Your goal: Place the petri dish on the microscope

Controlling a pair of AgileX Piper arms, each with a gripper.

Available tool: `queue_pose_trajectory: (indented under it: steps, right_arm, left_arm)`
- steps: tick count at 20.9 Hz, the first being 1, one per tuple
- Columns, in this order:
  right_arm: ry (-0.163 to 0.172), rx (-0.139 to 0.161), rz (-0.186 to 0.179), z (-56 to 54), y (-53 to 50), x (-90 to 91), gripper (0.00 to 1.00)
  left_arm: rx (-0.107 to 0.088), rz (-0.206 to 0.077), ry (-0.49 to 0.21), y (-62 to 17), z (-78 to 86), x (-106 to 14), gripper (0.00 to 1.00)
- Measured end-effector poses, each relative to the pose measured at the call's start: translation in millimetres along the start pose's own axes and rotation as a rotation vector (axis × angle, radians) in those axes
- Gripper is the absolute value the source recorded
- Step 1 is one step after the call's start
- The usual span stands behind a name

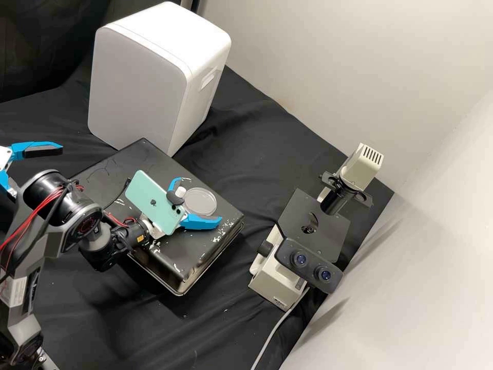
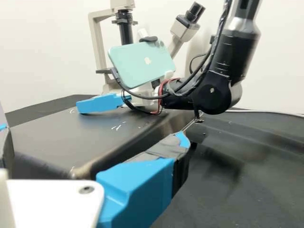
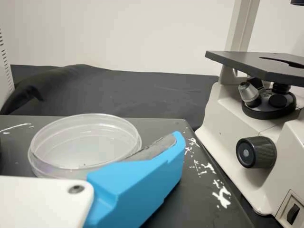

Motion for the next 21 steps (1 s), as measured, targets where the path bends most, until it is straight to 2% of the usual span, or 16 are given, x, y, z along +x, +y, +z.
queue_pose_trajectory:
  steps: [21]
  right_arm:
    - [0.0, 0.026, -0.007, 0.6, -1.4, 0.2, 0.0]
  left_arm:
    - [-0.009, 0.003, 0.005, 0.0, 1.0, 0.3, 1.0]
